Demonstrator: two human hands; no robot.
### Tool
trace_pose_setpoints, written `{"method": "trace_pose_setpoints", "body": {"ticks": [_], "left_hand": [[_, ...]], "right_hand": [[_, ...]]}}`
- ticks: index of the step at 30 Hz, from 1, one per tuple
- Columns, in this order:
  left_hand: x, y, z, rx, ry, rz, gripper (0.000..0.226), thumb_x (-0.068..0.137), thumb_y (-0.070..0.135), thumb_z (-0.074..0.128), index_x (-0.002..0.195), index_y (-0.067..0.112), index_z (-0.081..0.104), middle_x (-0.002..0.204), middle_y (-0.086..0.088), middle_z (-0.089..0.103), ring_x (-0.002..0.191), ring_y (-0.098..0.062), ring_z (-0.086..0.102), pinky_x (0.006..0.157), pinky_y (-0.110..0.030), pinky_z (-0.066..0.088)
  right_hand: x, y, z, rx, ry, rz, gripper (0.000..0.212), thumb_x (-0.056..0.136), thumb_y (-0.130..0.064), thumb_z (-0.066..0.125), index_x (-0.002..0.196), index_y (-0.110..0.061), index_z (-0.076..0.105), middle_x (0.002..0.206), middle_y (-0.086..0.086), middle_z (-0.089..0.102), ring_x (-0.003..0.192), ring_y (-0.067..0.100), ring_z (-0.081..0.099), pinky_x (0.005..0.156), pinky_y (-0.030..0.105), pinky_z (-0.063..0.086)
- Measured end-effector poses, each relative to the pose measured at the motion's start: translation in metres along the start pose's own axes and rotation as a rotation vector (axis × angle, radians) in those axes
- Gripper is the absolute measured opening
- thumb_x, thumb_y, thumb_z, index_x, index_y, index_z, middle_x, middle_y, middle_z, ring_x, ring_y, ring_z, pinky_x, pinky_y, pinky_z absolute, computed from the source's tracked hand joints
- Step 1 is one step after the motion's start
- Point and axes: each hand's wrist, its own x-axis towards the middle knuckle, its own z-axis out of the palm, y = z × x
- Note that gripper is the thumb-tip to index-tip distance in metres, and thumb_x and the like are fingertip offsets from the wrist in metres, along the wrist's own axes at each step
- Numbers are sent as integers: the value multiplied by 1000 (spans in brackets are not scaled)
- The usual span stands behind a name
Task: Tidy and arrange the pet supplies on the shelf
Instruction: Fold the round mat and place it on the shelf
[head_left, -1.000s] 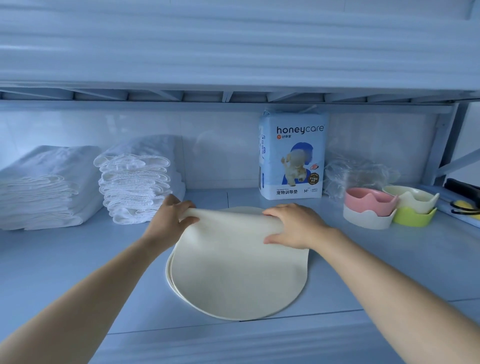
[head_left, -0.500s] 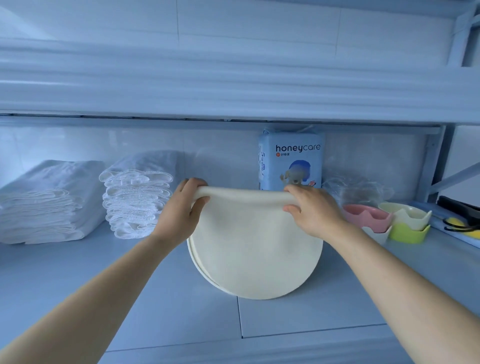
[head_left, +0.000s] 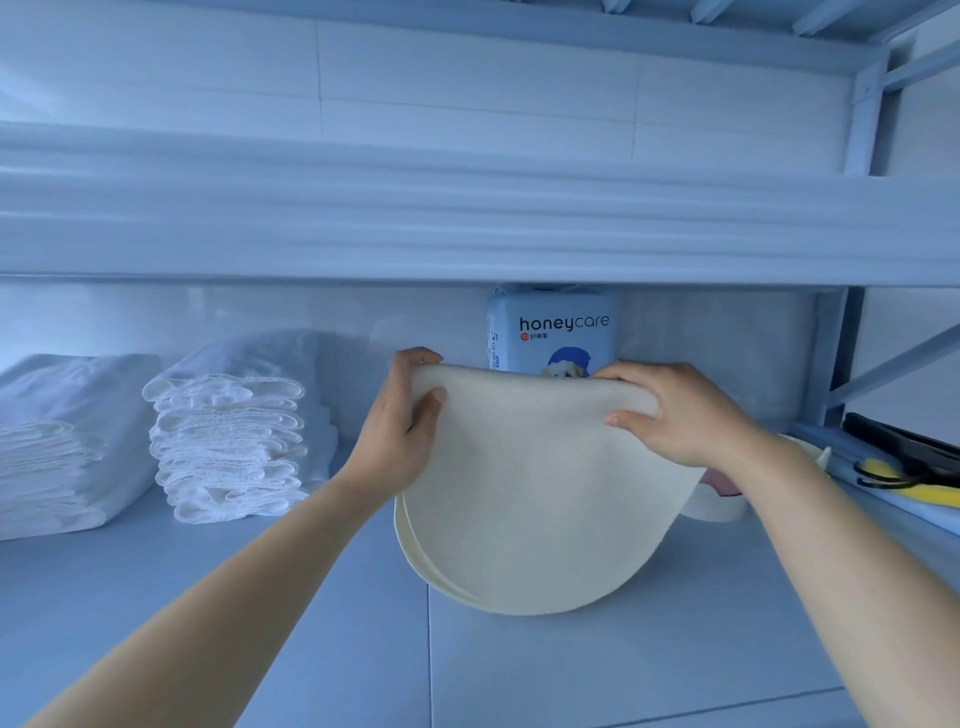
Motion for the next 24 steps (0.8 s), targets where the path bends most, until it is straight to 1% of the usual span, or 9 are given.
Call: {"method": "trace_pose_setpoints", "body": {"ticks": [4, 8, 10, 12, 14, 16, 18, 21, 24], "left_hand": [[5, -21, 30, 143, -95, -185, 24, 96, 18, 42, 117, 29, 35, 93, 5, 47, 62, -6, 45, 49, -15, 34], [-2, -48, 50, 315, -206, -210, 30, 96, 20, 44, 124, 24, 36, 118, -1, 42, 75, -14, 52, 60, -22, 37], [-5, -62, 57, 403, -300, -246, 43, 93, 15, 49, 132, 23, 34, 132, -3, 34, 81, -19, 54, 71, -23, 38], [-11, -72, 66, 486, -410, -326, 62, 89, 10, 54, 142, 23, 23, 143, -5, 21, 91, -23, 55, 79, -25, 40], [-19, -79, 78, 574, -500, -371, 75, 88, 13, 56, 147, 24, 11, 151, -7, 7, 111, -28, 52, 90, -29, 40], [-28, -82, 91, 588, -565, -347, 77, 88, 20, 56, 148, 26, 8, 153, -5, -1, 128, -29, 40, 99, -31, 35], [-33, -81, 101, 584, -604, -302, 74, 88, 26, 57, 147, 29, 12, 153, -2, 0, 128, -27, 38, 100, -33, 36], [-31, -82, 107, 574, -606, -251, 67, 88, 32, 57, 144, 32, 20, 152, 2, 2, 123, -25, 42, 97, -32, 40], [-26, -83, 110, 585, -614, -247, 59, 89, 31, 55, 141, 34, 28, 152, 4, 3, 130, -23, 33, 98, -34, 40]], "right_hand": [[18, 32, 22, -56, -97, 54, 44, 80, -29, 70, 122, -33, 57, 126, -10, 58, 115, 14, 52, 96, 29, 41], [22, 59, 63, -110, -180, 115, 45, 81, -34, 68, 123, -37, 53, 125, -9, 58, 113, 16, 52, 91, 31, 43], [24, 68, 79, -126, -186, 141, 46, 82, -35, 67, 124, -40, 49, 126, -7, 57, 113, 17, 53, 87, 31, 42], [26, 74, 94, -161, -198, 139, 46, 83, -35, 66, 125, -39, 48, 129, -5, 55, 114, 19, 54, 86, 31, 41], [27, 76, 110, -240, -200, 93, 41, 85, -34, 64, 123, -35, 50, 126, -5, 58, 111, 19, 56, 86, 31, 41], [28, 77, 123, -299, -185, 46, 35, 87, -31, 61, 121, -31, 51, 121, -6, 62, 108, 19, 58, 87, 31, 41], [31, 79, 130, -333, -138, 25, 32, 90, -26, 58, 120, -27, 50, 120, -7, 62, 106, 18, 59, 87, 32, 40], [42, 80, 134, -399, 26, -15, 29, 90, -18, 56, 117, -25, 50, 114, -8, 64, 99, 16, 61, 83, 31, 37], [55, 80, 132, -420, 91, -18, 25, 91, -21, 56, 116, -22, 53, 111, -4, 65, 99, 19, 59, 84, 33, 35]]}}
